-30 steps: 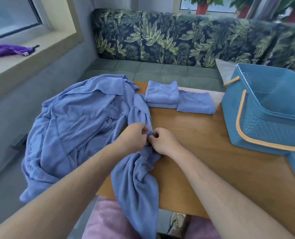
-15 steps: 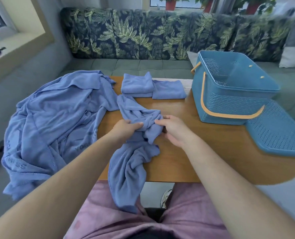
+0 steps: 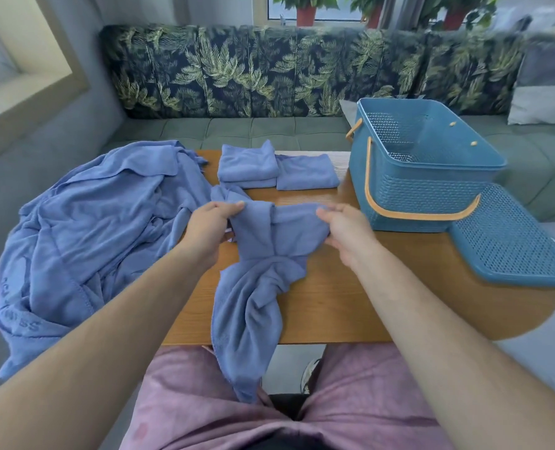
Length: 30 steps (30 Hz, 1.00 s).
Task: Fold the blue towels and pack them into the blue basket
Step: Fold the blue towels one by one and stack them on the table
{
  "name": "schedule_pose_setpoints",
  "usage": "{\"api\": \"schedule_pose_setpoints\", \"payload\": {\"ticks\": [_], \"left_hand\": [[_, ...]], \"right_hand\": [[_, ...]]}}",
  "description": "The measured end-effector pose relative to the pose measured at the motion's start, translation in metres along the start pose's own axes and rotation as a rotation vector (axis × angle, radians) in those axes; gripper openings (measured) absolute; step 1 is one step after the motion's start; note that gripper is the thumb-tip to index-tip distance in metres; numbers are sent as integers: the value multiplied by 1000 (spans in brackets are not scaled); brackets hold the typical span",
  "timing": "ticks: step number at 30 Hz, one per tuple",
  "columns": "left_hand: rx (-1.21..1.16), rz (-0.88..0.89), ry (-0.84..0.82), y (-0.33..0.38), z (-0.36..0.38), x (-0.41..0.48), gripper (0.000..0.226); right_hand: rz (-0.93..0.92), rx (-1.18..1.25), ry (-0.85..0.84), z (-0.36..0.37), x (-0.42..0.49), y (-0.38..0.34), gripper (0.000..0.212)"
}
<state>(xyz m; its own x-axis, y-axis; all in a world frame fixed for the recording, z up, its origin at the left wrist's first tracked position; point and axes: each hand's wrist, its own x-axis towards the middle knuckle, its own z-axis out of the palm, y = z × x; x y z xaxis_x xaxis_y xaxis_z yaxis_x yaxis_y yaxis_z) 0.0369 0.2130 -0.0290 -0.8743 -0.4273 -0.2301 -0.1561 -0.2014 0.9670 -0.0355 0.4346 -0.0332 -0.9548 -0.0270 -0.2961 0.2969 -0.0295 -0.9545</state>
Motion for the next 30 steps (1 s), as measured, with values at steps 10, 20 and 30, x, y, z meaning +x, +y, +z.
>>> {"api": "schedule_pose_setpoints", "payload": {"ticks": [10, 20, 30], "left_hand": [[-18, 228, 127, 81, -32, 11, 30], [-136, 548, 151, 186, -26, -20, 26], [-198, 572, 78, 236, -31, -76, 9]], "right_hand": [[-341, -147, -144, -25, 5, -86, 22], [-536, -188, -95, -23, -27, -214, 18], [-561, -38, -370, -57, -101, -251, 17]]}}
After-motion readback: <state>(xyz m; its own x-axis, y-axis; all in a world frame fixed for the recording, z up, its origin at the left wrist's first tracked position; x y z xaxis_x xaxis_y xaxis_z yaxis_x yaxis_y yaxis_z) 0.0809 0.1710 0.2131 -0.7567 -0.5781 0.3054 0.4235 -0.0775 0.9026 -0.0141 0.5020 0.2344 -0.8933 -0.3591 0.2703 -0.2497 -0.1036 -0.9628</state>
